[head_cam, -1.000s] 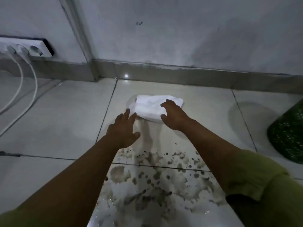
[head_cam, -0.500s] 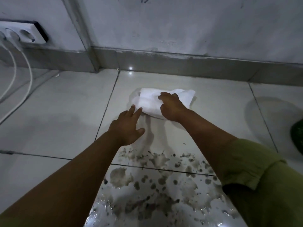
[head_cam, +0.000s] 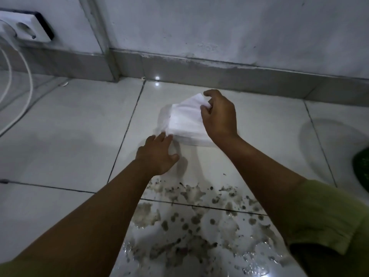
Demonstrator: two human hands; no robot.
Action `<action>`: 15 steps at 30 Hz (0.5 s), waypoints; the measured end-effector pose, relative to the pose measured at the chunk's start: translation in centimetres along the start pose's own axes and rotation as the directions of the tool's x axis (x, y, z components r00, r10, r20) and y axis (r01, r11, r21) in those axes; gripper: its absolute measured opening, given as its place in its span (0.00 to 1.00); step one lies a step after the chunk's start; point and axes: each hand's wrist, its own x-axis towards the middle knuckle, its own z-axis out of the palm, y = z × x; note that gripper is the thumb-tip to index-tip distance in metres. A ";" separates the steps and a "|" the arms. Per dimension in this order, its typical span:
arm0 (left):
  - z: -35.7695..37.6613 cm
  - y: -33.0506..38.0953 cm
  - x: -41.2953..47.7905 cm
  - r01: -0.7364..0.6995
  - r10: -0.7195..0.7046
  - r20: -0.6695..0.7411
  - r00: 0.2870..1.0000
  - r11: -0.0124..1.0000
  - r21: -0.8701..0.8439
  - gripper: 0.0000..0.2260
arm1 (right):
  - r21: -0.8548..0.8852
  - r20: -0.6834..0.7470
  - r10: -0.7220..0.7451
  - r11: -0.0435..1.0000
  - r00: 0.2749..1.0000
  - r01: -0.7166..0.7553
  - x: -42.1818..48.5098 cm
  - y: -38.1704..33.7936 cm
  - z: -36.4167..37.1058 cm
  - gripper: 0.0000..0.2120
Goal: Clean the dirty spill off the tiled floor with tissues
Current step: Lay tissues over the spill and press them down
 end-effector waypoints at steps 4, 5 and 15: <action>1.2 -0.7 0.3 0.000 0.002 0.037 0.999 0.999 -0.041 0.32 | -0.121 -0.063 -0.069 0.991 0.996 0.061 -0.3 0.2 -0.9 0.07; 1.4 -0.7 0.4 0.005 -0.004 0.039 0.999 0.999 -0.035 0.32 | -0.123 -0.076 -0.071 0.990 0.995 0.061 -0.4 0.2 -1.1 0.07; 0.7 -0.9 0.4 -0.009 0.012 0.127 0.992 1.000 -0.021 0.35 | -0.016 -0.191 -0.101 0.995 0.976 0.100 -1.2 -0.9 -4.1 0.06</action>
